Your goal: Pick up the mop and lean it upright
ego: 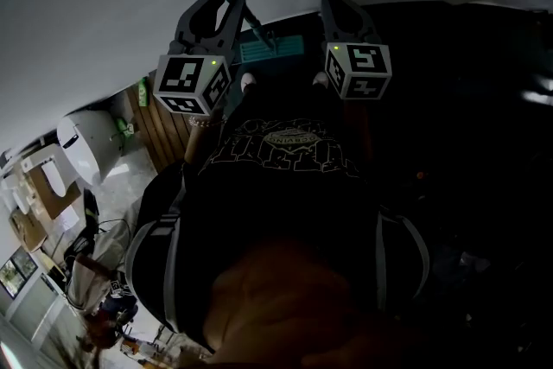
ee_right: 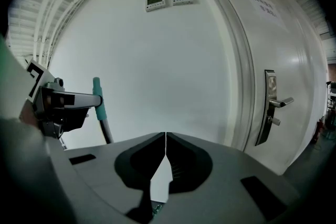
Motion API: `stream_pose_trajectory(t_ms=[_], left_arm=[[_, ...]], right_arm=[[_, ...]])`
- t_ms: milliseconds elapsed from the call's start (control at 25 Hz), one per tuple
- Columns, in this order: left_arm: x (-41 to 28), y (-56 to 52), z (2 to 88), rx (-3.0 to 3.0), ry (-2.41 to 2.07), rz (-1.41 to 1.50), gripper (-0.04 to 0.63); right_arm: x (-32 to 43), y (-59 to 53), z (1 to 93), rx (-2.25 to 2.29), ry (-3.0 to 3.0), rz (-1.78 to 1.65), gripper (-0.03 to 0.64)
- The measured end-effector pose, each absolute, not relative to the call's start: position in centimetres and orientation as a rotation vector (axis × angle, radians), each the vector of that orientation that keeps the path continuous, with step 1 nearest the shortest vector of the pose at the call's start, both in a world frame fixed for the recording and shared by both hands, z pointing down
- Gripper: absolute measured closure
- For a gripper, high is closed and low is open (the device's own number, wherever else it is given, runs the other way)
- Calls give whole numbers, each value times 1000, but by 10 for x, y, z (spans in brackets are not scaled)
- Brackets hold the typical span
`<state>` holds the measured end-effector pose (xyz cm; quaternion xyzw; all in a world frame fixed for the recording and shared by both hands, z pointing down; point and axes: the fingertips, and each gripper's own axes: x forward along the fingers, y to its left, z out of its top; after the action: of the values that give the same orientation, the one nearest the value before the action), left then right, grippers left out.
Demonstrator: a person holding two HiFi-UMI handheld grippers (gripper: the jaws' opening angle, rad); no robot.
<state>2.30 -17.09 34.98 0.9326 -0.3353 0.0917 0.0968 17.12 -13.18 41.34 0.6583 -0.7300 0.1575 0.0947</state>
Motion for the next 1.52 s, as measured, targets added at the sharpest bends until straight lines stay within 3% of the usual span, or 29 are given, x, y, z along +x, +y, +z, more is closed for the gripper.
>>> stream_pose_trajectory(t_ms=[760, 1520], left_arm=[[141, -140, 354, 2701, -1157, 221, 454], [159, -115, 387, 2657, -1122, 284, 454]], right_arm=[[306, -81, 414, 1838, -2221, 450, 597], [326, -56, 419, 1860, -2189, 481, 597]])
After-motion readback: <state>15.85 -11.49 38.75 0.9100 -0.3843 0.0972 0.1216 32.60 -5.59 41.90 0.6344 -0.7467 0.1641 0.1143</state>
